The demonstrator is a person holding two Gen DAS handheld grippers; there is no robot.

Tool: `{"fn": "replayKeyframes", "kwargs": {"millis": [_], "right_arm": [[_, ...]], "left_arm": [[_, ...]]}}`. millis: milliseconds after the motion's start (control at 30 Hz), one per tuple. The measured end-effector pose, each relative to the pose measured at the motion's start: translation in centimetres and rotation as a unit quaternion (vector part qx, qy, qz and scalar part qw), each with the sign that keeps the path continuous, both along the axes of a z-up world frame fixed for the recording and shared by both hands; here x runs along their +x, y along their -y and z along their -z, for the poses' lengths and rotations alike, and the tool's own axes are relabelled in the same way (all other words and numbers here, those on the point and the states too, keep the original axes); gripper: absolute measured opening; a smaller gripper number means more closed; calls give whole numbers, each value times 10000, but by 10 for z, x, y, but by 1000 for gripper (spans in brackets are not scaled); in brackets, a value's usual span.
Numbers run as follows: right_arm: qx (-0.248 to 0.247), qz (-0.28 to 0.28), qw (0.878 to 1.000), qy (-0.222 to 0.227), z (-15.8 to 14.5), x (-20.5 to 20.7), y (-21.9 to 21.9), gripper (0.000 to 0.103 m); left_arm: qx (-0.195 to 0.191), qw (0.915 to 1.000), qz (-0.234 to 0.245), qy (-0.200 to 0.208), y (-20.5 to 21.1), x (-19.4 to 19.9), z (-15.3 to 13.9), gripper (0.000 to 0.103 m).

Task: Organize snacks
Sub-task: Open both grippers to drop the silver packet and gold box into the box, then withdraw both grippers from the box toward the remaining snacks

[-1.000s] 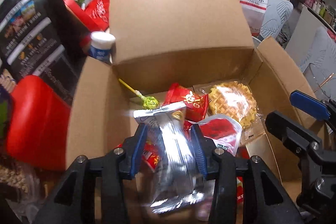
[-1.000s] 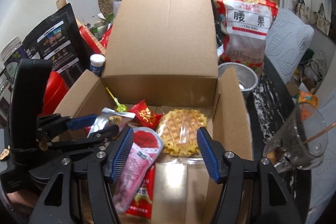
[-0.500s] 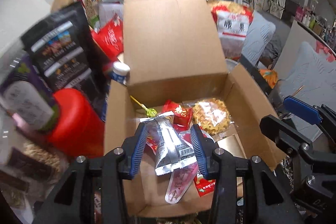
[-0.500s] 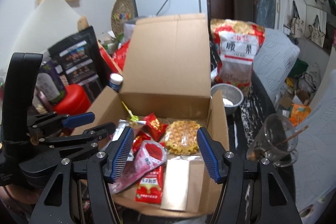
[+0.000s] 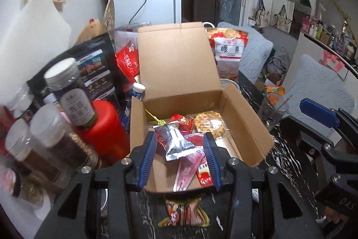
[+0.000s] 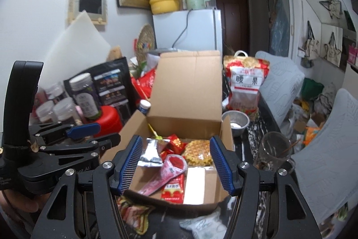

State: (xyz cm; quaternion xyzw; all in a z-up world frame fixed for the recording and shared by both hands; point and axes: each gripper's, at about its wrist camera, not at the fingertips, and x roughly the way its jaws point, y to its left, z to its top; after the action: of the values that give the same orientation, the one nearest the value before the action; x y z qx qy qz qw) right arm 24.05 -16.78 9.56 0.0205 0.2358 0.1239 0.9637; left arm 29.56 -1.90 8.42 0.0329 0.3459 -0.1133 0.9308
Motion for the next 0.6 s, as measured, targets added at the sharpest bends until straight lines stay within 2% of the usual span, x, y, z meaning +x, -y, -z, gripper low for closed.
{"fn": "replayKeyframes", "kwargs": {"millis": [300, 600], "right_arm": [[52, -153, 9993, 337, -13, -56, -2, 63], [106, -272, 9986, 446, -2, -107, -4, 63]], "left_arm": [[-40, 9996, 46, 283, -8, -62, -17, 43], [-44, 9994, 94, 326, -14, -112, -9, 43]]}}
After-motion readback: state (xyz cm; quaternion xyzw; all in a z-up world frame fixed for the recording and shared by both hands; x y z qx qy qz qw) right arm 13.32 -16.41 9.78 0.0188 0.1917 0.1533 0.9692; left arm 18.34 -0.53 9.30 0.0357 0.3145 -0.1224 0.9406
